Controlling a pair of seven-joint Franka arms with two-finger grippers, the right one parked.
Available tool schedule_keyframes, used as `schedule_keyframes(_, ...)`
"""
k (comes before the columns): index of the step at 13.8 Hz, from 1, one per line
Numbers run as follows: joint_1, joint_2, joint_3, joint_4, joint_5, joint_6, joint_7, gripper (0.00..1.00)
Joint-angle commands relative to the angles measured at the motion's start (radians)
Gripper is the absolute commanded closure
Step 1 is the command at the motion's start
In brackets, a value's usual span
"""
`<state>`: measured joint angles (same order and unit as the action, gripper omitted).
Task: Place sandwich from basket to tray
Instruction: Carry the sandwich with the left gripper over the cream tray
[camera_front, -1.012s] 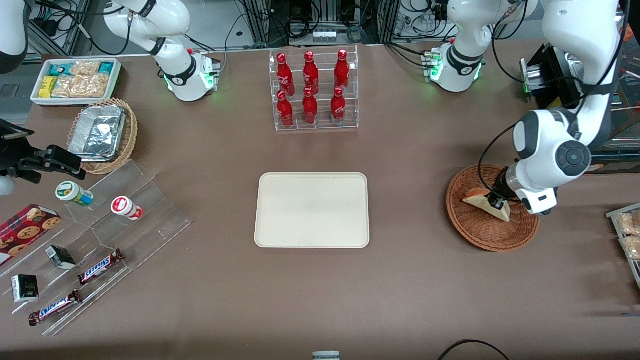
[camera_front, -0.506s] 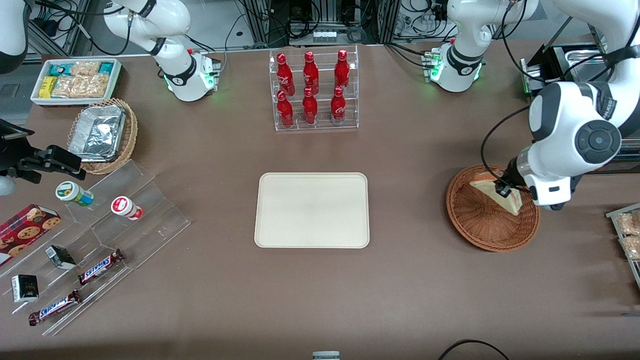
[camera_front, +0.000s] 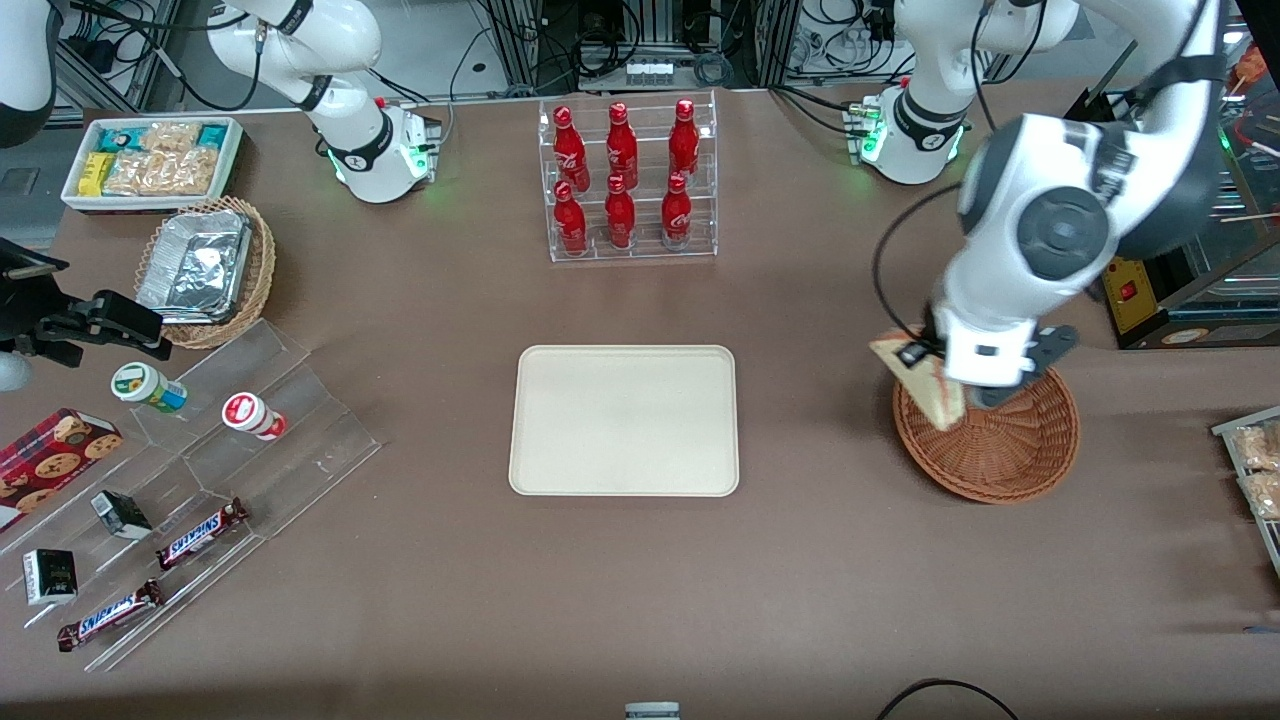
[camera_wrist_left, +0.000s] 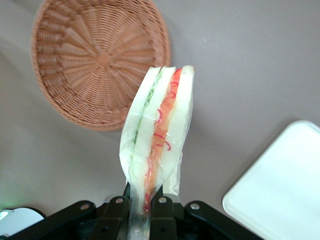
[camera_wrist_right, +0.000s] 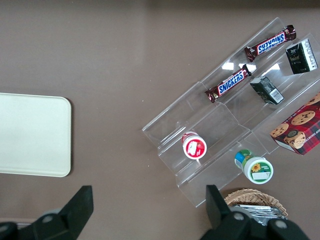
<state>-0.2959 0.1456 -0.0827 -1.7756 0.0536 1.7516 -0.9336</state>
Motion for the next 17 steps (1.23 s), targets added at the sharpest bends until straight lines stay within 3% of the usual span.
schedule_keyframes(1, -0.092, 0.058, 0.012, 0.068, 0.011, -0.021, 0.039, 0.93)
schedule_keyframes(7, -0.273, 0.242, 0.012, 0.237, 0.009, -0.012, 0.038, 0.91)
schedule_keyframes(12, -0.386, 0.36, 0.015, 0.251, 0.014, 0.137, 0.024, 0.91)
schedule_keyframes(17, -0.422, 0.459, 0.014, 0.245, 0.049, 0.272, 0.038, 0.93)
